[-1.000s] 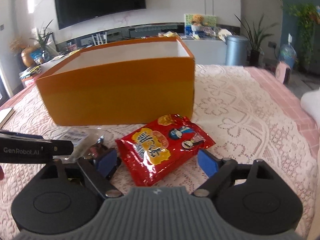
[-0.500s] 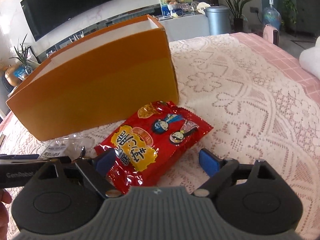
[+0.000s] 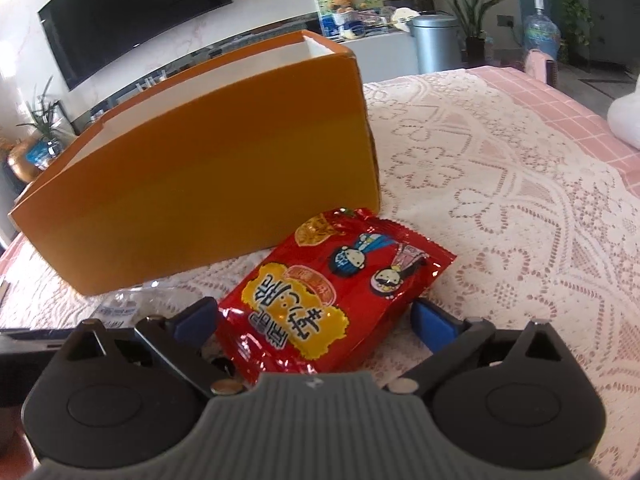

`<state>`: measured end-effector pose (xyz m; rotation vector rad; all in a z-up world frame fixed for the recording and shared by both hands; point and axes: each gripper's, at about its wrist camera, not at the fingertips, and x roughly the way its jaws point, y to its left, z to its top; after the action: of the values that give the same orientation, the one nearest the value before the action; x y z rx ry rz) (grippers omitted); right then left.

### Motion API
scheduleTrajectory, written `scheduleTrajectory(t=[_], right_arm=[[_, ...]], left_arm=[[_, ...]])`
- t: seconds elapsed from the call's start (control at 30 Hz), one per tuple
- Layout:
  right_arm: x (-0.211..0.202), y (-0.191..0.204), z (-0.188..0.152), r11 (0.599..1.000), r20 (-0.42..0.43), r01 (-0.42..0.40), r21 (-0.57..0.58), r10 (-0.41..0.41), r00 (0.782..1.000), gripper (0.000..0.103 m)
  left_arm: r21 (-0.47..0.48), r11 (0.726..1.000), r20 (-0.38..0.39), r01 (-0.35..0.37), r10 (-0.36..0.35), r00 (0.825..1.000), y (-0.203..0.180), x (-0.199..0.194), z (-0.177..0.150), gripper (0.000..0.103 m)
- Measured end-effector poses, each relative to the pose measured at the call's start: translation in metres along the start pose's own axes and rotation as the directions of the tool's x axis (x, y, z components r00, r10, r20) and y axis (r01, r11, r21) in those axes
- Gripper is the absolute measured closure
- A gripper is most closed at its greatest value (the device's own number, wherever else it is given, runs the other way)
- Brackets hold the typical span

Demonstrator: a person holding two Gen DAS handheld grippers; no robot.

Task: Organize snacks
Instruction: 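Grasp the red chip bag with the right tool while the left tool grasps the yogurt hawthorn-ball pack, then lift both packs and lower them into the orange box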

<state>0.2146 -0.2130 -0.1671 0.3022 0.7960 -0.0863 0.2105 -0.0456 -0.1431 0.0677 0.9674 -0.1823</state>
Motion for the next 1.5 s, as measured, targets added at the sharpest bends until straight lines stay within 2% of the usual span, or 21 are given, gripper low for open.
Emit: scheduleTrajectory(t=[0.17,0.23,0.33,0.53,0.6,0.83,1.1,1.3,1.5], right_arm=[[0.005,0.008,-0.001,0.997,0.0,0.036,-0.074,-0.036,0.999,0.007],[0.004,0.009,-0.003,0.993,0.011,0.053,-0.104,-0.052,0.999,0.024],[0.0,0.009,-0.003,0.991,0.029,0.058,-0.119,-0.055,0.998,0.039],[-0.013,0.007,-0.006,0.994,0.062,0.042,-0.104,-0.036,0.997,0.043],[-0.019,0.006,-0.006,0.995,0.077,0.034,-0.098,-0.026,0.997,0.054],[-0.038,0.006,-0.007,0.992,0.125,0.033,-0.124,-0.018,0.992,0.059],[-0.07,-0.001,-0.01,0.993,0.16,0.018,-0.12,0.001,0.987,0.061],[-0.101,0.001,-0.01,0.989,0.222,0.007,-0.151,0.027,0.975,0.061],[-0.132,0.007,-0.005,0.981,0.295,-0.005,-0.194,0.063,0.953,0.062]], left_arm=[[-0.032,0.999,0.005,-0.01,0.01,1.0,0.007,-0.006,-0.001,0.034],[-0.054,0.999,0.004,-0.002,0.002,1.0,0.01,-0.009,-0.001,0.034],[-0.068,0.998,0.006,0.001,0.0,1.0,0.013,-0.017,-0.002,0.034],[-0.068,0.998,0.021,-0.005,0.006,1.0,0.014,-0.034,-0.004,0.034],[-0.071,0.997,0.029,-0.001,0.003,1.0,0.014,-0.04,-0.004,0.034],[-0.062,0.998,0.064,0.006,-0.002,0.998,0.013,-0.063,-0.005,0.034],[-0.067,0.998,0.1,0.016,-0.009,0.995,0.012,-0.088,-0.009,0.034],[-0.057,0.998,0.137,0.028,-0.02,0.99,0.009,-0.107,-0.007,0.034],[-0.022,0.999,0.19,0.03,-0.025,0.981,0.005,-0.128,0.001,0.034]])
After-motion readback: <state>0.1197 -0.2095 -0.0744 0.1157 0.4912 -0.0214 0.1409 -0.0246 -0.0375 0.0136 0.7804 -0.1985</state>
